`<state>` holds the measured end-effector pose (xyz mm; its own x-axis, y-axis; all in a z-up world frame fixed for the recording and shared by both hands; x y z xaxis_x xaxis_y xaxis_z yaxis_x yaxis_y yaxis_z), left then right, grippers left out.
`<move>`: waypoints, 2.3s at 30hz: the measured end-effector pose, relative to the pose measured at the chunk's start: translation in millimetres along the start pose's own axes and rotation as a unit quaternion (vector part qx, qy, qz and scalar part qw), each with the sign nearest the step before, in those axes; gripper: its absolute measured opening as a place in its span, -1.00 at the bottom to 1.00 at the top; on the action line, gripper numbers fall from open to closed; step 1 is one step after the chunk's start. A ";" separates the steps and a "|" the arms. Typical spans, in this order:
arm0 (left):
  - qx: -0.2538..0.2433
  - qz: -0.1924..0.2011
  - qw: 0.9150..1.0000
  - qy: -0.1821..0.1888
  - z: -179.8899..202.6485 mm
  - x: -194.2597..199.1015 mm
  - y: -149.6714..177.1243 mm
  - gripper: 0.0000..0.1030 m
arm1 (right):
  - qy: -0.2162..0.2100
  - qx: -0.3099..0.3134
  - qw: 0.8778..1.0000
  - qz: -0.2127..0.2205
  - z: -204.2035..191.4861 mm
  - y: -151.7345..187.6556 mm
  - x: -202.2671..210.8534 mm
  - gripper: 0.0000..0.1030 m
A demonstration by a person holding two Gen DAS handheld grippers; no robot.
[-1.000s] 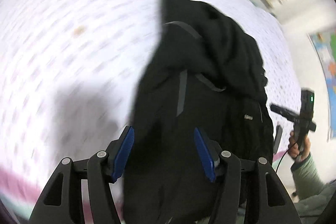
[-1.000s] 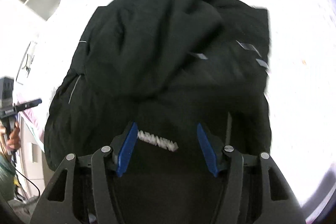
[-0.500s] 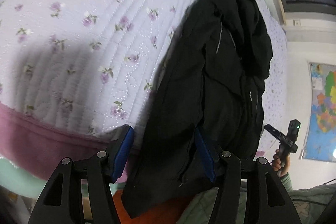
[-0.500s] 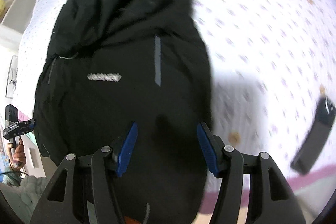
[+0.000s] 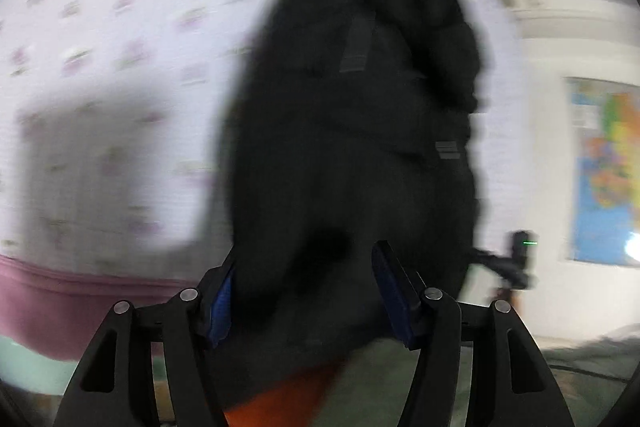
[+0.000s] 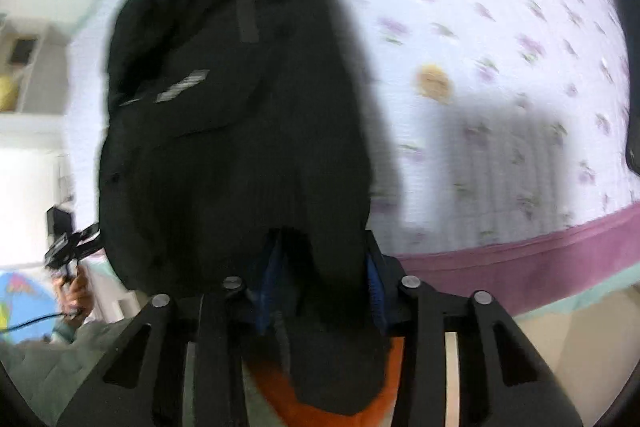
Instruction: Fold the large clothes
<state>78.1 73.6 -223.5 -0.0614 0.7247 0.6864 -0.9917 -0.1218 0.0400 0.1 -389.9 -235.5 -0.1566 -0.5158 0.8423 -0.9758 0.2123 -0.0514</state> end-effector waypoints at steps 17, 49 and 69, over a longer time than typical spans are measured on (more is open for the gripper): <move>0.049 -0.024 0.998 -0.027 -12.3 -15.7 43.6 -0.71 | -0.030 0.006 0.998 -0.058 -16.2 49.3 -11.2 -0.63; 0.091 0.219 0.971 0.034 73.0 19.6 -333.5 -0.67 | -0.038 -0.067 0.987 0.140 -65.9 -356.8 28.8 -0.64; -0.009 0.139 0.990 -0.006 71.7 -2.0 -343.3 -0.14 | -0.049 -0.041 0.995 0.070 -60.6 -363.6 9.6 -0.36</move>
<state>426.7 65.3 -186.5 -0.3312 0.6562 0.6780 -0.9385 -0.3032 -0.1651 362.6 -421.8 -176.2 -0.3090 -0.5541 0.7730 -0.9280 0.3535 -0.1177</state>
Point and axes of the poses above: each gripper's, at about its wrist camera, not at the fingertips, and x roughly against the way its jaws point, z to its right, y to its underside, the point moved 7 cm from there along -x, roughly the way its jaws point
